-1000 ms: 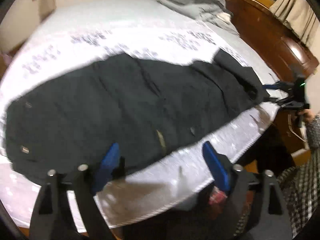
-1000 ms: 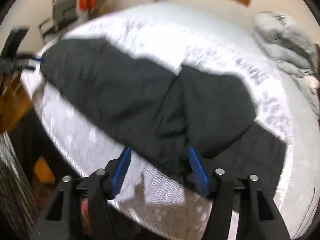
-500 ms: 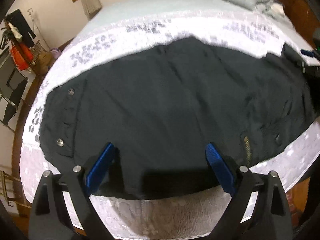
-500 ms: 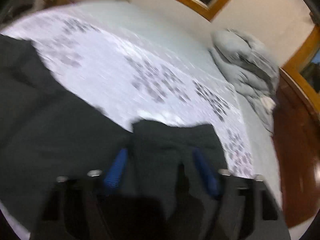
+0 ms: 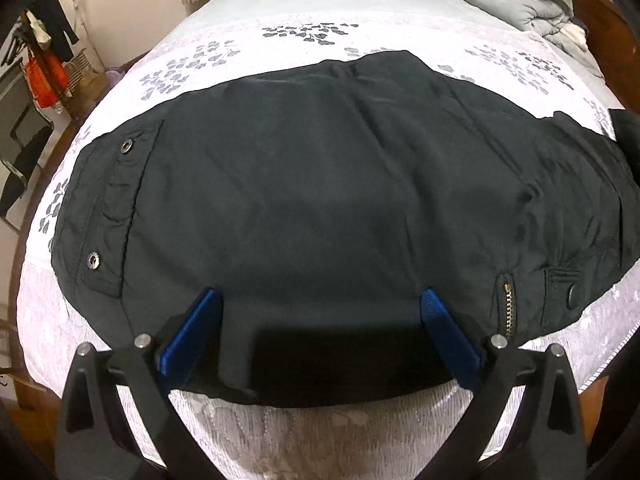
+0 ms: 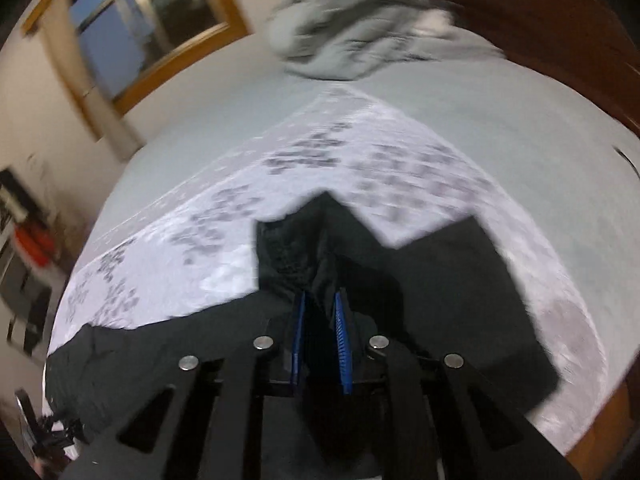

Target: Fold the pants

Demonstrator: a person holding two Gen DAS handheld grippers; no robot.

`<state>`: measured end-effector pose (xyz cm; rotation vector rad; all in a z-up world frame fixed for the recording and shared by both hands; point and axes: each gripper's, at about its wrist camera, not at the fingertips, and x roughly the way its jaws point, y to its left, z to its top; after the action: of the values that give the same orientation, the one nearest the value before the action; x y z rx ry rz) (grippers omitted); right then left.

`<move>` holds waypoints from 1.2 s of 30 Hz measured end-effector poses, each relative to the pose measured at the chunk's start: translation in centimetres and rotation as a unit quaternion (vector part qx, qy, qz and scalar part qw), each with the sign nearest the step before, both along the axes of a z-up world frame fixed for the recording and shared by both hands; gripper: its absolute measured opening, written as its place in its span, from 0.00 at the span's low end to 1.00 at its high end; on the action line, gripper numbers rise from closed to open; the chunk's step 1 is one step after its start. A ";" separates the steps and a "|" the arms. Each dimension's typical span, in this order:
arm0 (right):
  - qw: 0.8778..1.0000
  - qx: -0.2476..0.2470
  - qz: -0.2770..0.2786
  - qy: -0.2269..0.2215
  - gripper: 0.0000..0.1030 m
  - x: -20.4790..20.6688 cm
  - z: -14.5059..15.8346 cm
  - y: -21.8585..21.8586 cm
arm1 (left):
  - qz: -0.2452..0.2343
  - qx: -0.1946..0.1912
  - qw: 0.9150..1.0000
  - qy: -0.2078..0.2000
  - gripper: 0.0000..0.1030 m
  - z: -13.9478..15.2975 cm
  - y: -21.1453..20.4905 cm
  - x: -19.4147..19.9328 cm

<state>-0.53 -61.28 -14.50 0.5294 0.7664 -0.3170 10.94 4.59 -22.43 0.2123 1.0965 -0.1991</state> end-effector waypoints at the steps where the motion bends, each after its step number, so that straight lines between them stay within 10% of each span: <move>1: 1.000 -0.002 -0.017 0.013 0.14 -1.0 -0.6 -1.1 | 0.003 0.001 1.000 -0.001 0.97 0.0 0.0 -0.1; 10: 0.989 0.033 -0.102 0.099 0.15 -6.6 -7.1 -6.6 | 0.024 0.005 1.000 0.004 0.97 0.1 -0.1 -0.2; 13: 0.989 0.073 -0.107 0.067 0.54 -7.6 -7.2 -7.1 | 0.034 0.002 0.999 0.008 0.97 0.2 -0.1 0.0; 18: 0.985 0.130 -0.107 0.033 0.67 -7.9 -7.2 -8.1 | 0.036 -0.004 0.999 0.010 0.97 0.4 -0.1 -0.6; 24: 0.972 0.190 -0.140 0.015 0.62 -8.3 -8.3 -9.5 | 0.040 -0.006 0.999 0.008 0.97 0.4 -0.2 -1.2; 31: 0.975 0.165 -0.144 0.025 0.15 -9.0 -8.2 -9.6 | 0.041 -0.006 0.999 0.009 0.97 0.4 -0.3 -1.1; 36: 0.975 0.156 -0.157 0.032 0.12 -11.0 -6.8 -9.1 | 0.042 -0.010 0.999 0.007 0.97 0.2 -0.2 -1.1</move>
<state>-11.54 -70.37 -21.33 0.9464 0.7993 -0.5126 9.85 4.44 -22.19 0.1480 1.1140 -0.1364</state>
